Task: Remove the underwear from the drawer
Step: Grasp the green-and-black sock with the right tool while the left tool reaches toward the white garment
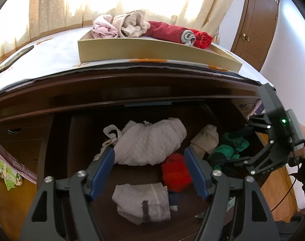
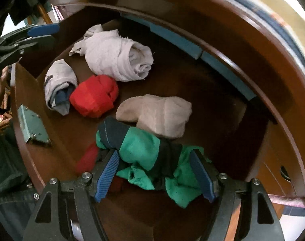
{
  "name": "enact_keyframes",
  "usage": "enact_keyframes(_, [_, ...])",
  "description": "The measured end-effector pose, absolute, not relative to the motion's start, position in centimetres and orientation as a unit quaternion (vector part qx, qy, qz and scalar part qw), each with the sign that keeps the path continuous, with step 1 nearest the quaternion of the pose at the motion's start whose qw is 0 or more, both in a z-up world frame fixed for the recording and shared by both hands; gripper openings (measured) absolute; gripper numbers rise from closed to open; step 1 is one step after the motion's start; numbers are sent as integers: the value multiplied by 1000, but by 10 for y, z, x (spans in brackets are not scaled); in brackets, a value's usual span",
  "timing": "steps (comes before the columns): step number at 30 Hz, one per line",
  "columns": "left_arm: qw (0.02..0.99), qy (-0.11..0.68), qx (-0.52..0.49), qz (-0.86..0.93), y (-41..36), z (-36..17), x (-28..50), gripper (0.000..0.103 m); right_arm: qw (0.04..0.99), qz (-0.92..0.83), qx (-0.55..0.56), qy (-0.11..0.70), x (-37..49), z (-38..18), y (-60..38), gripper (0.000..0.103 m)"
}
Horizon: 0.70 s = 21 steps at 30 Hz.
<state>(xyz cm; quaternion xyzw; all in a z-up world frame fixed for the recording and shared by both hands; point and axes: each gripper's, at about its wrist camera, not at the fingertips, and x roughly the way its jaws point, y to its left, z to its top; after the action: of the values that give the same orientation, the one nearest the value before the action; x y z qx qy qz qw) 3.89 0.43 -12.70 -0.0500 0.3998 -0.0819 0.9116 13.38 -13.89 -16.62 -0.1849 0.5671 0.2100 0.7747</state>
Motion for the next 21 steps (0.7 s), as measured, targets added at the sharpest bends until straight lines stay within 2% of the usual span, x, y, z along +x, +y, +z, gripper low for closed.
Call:
enact_keyframes(12, [909, 405, -50, -82, 5, -131, 40, 73, 735, 240, -200, 602, 151, -185, -127, 74])
enact_keyframes(13, [910, 404, -49, -83, 4, -131, 40, 73, 735, 242, -199, 601, 151, -186, -126, 65])
enact_keyframes(14, [910, 404, -48, -85, 4, -131, 41, 73, 733, 252, -197, 601, 150, -186, -124, 48])
enact_keyframes(17, [910, 404, -39, -82, 6, -130, 43, 73, 740, 264, -189, 589, 146, -184, -124, 27])
enact_keyframes(19, [910, 407, -34, -79, 8, -130, 45, 73, 753, 262, -177, 578, 142, -181, -127, 21])
enact_keyframes(21, [908, 411, -25, -78, 9, -130, 49, 73, 765, 266, -156, 566, 139, -174, -134, 21])
